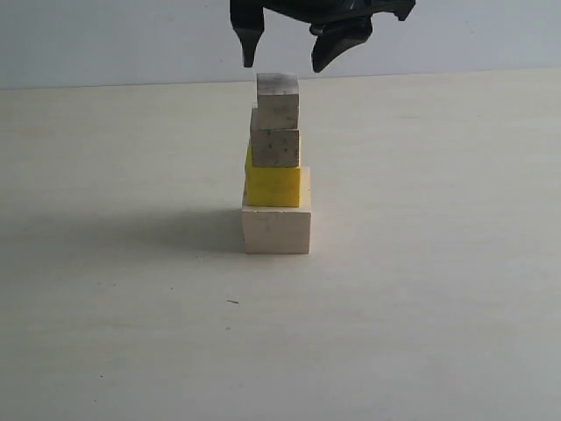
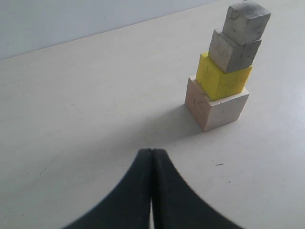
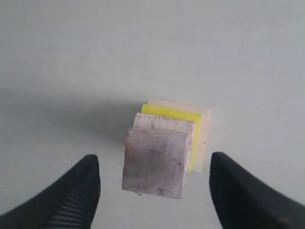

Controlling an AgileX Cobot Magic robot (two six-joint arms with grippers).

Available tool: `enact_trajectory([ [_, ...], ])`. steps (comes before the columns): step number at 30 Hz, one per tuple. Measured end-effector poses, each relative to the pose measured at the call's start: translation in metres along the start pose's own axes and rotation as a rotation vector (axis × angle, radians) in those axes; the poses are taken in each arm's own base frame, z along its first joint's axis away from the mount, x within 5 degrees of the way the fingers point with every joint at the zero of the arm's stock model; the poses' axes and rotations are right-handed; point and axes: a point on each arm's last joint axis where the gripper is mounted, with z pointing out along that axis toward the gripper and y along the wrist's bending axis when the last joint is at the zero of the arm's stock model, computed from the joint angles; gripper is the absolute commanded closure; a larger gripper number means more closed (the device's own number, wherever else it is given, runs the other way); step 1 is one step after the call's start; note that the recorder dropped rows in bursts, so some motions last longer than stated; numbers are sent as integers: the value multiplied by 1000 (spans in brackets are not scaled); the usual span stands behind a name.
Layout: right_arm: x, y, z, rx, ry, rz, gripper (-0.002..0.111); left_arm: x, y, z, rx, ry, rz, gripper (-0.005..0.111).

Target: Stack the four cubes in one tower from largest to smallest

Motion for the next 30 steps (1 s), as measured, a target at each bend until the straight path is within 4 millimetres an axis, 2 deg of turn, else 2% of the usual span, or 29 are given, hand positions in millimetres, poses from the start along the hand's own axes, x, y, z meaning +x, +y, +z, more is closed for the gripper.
enact_trajectory([
  [3, 1, -2, -17, -20, -30, -14, 45, 0, 0, 0, 0, 0, 0, 107],
  [6, 2, -3, -30, -34, -53, -34, 53, 0, 0, 0, 0, 0, 0, 107],
  [9, 5, -1, -38, -85, -42, -70, 65, 0, 0, 0, 0, 0, 0, 107],
  [16, 14, 12, -42, -222, 27, -153, 109, 0, 0, 0, 0, -2, 0, 107],
  [22, 20, 9, -35, -205, 57, -168, 108, 2, 2, -9, -1, -36, -3, 107],
  [25, 30, 1, -23, -168, 107, -170, 108, 5, 3, -12, -2, -52, -3, 107],
  [30, 53, -13, -16, -119, 167, -177, 108, 6, 4, -17, -3, -77, -3, 107],
])
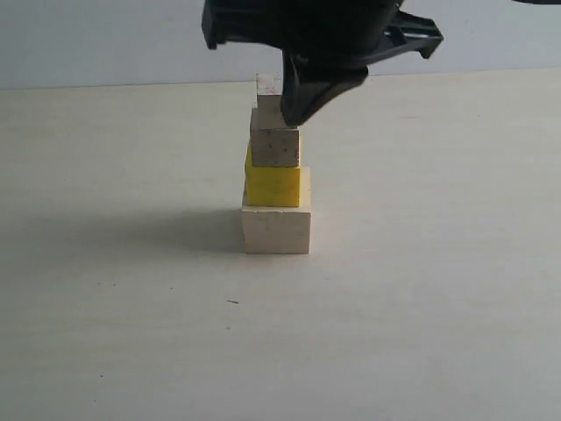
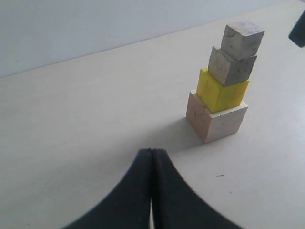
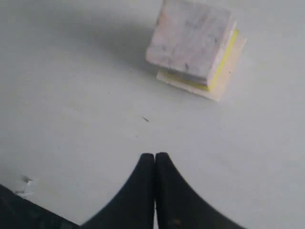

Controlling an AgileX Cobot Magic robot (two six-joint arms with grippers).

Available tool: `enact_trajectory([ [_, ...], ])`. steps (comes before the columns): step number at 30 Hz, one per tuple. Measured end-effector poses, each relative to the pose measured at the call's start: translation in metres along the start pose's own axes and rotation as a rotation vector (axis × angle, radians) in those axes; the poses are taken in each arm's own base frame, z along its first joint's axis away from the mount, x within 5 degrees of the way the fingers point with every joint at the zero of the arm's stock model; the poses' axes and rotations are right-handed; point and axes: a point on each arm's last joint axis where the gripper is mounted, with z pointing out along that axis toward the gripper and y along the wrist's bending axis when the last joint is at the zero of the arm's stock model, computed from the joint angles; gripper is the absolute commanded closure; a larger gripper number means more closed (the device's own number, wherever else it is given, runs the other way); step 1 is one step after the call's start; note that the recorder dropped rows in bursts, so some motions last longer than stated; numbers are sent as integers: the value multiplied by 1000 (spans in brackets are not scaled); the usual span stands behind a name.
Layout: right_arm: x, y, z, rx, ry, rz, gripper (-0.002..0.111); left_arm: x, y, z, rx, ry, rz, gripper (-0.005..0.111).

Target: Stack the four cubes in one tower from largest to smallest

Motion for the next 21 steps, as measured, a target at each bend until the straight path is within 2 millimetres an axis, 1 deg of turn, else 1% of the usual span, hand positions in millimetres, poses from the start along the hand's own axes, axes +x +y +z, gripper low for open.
enact_trajectory([
  [2, 8, -3, 4, 9, 19, -1, 108, 0, 0, 0, 0, 0, 0, 107],
  [7, 17, -9, 26, 2, 35, -27, 108, 0, 0, 0, -1, 1, 2, 107],
  [9, 17, -8, 30, -33, 15, -43, 108, 1, 0, 1, -2, 5, 2, 107],
  [14, 12, -1, 32, -106, -39, -59, 108, 4, 0, 3, -1, 10, 2, 107],
  [21, 6, -2, 56, -94, -14, -55, 108, 4, 0, 3, 0, 7, 2, 107],
])
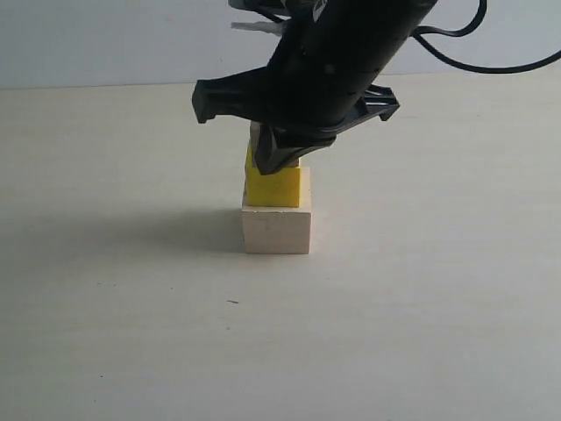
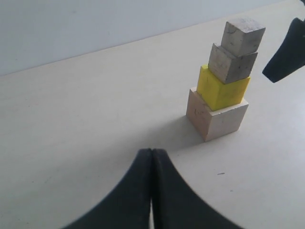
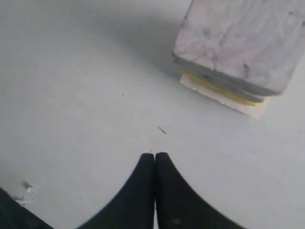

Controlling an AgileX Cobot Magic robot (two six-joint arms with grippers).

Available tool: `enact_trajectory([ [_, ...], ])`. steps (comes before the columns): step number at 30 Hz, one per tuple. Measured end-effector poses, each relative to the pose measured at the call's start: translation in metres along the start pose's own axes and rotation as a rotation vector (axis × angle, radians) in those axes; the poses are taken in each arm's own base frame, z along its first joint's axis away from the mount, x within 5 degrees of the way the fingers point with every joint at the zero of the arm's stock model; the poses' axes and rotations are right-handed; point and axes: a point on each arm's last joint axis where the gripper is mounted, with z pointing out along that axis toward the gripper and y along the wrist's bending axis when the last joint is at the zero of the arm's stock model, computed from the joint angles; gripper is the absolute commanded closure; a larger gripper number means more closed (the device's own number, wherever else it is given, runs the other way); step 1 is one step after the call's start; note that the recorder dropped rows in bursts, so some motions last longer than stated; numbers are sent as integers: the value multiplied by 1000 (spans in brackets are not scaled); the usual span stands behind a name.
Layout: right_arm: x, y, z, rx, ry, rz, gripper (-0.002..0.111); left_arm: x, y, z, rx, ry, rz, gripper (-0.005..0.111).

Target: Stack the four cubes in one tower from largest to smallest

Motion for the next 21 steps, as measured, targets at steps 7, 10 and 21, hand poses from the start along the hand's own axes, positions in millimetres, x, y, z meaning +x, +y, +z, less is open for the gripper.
enact_trajectory([
  [7, -10, -3, 9, 17, -78, 15, 108, 0, 0, 0, -1, 0, 1, 107],
  [10, -10, -5, 9, 42, -85, 15, 108, 0, 0, 0, -1, 0, 1, 107],
  [21, -14, -7, 8, 68, -130, 22, 108, 0, 0, 0, -1, 0, 1, 107],
])
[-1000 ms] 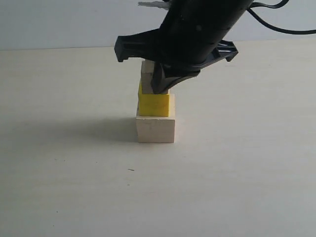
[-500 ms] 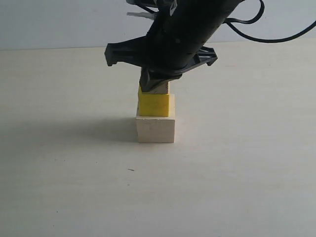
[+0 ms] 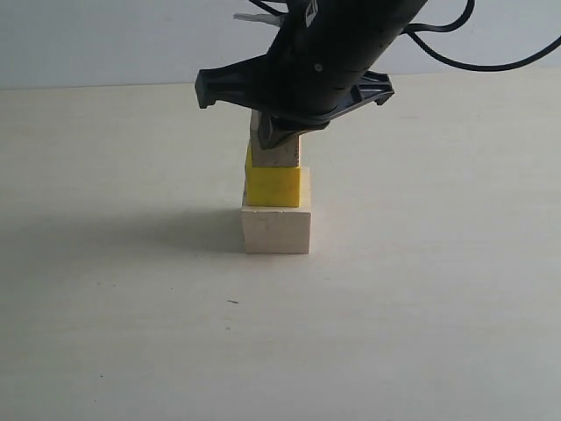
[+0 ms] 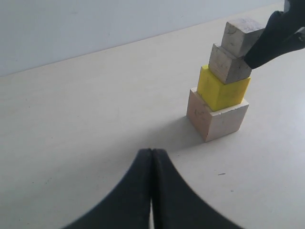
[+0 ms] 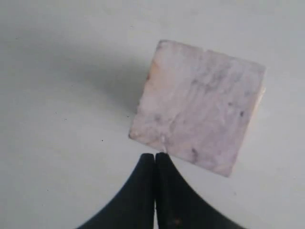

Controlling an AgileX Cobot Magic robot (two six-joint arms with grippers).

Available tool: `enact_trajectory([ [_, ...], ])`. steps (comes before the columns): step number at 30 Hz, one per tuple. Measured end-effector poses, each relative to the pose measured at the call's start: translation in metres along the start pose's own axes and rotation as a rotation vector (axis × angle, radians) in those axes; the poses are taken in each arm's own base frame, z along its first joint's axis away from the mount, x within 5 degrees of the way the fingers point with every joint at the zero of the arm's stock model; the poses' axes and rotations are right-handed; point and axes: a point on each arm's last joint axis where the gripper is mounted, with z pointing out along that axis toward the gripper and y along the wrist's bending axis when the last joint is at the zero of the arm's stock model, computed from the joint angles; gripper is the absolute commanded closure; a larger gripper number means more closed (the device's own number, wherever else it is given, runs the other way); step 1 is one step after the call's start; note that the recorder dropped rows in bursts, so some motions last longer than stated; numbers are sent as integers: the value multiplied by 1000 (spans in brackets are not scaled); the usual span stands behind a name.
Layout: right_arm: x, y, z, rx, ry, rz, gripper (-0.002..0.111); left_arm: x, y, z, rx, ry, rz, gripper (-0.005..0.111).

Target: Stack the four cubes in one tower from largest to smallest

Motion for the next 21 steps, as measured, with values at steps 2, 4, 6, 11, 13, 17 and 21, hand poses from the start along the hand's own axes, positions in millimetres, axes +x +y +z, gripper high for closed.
enact_trajectory([
  [2, -1, 0, 0, -3, -10, 2, 108, 0, 0, 0, 0, 0, 0, 107],
  [4, -1, 0, 0, -3, -14, 0, 108, 0, 0, 0, 0, 0, 0, 107],
  [6, -2, 0, 0, -4, -18, 0, 108, 0, 0, 0, 0, 0, 0, 107],
  [11, -2, 1, 0, -6, -24, 2, 108, 0, 0, 0, 0, 0, 0, 107],
  [13, -2, 1, 0, -7, -26, 2, 108, 0, 0, 0, 0, 0, 0, 107],
  [17, -3, 1, 0, -10, -35, 2, 108, 0, 0, 0, 0, 0, 0, 107],
  [21, -4, 1, 0, -11, -40, 2, 108, 0, 0, 0, 1, -2, 0, 107],
])
